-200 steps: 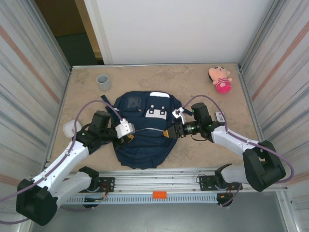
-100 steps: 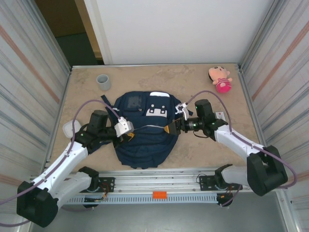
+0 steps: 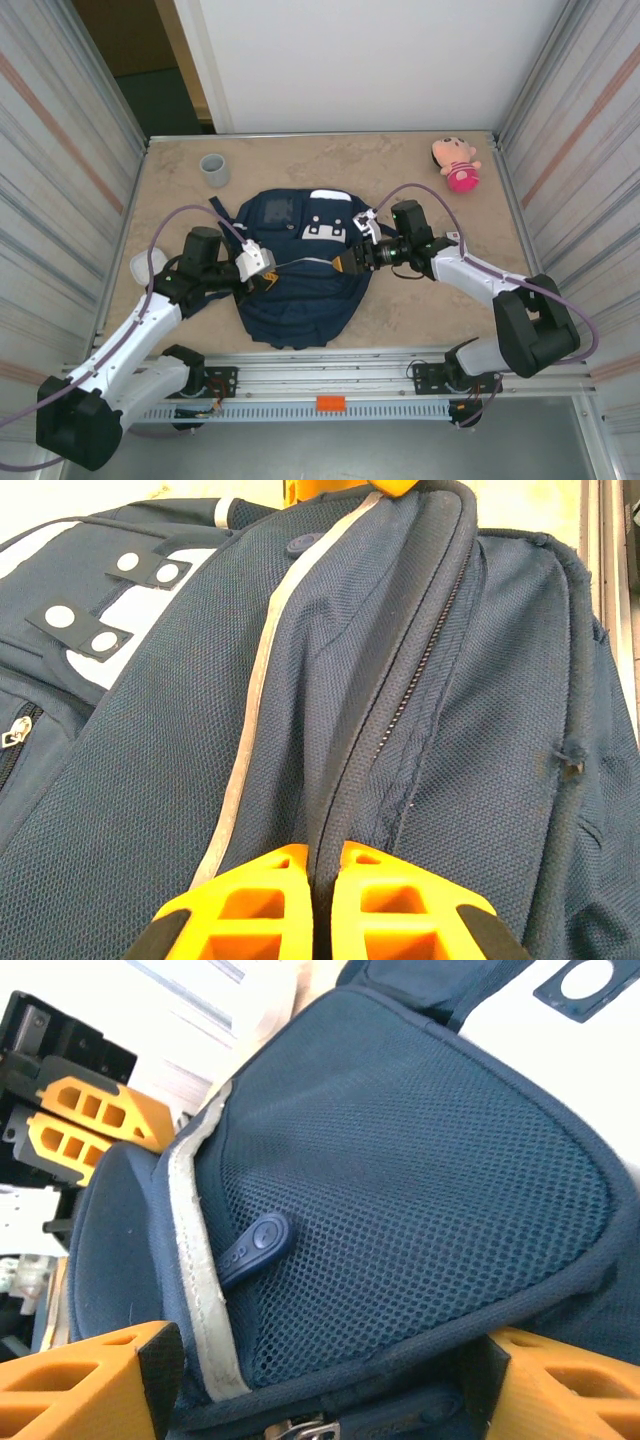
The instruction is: Pack books, pencil case, and school supplies into a backpack
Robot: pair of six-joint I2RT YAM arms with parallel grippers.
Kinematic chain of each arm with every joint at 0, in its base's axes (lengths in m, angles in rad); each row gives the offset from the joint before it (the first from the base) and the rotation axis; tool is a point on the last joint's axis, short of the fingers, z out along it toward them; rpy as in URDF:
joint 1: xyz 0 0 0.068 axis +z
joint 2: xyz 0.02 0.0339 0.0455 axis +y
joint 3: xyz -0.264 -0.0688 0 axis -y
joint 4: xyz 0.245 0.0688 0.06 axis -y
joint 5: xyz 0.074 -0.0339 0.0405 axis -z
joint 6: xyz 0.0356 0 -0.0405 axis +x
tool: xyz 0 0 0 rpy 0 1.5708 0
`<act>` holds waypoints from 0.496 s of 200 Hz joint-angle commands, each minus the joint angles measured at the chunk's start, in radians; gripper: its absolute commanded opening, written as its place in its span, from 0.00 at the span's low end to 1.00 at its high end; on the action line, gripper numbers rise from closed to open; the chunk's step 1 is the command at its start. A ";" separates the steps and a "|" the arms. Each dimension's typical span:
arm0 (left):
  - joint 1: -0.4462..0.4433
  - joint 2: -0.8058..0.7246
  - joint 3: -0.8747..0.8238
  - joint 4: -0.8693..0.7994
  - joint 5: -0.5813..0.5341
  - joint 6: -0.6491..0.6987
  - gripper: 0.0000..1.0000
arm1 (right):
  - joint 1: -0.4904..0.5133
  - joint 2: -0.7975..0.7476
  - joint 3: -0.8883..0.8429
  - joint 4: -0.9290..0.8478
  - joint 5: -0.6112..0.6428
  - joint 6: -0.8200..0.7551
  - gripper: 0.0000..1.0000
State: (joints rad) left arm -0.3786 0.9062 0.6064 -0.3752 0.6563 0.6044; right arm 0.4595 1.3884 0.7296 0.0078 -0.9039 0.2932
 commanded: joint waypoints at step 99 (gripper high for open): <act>0.018 -0.023 0.016 0.114 0.094 -0.030 0.02 | 0.010 -0.092 0.021 -0.180 -0.107 -0.083 0.58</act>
State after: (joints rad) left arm -0.3676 0.9062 0.6064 -0.3683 0.6739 0.6010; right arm 0.4580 1.2881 0.7296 -0.1242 -0.9695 0.2447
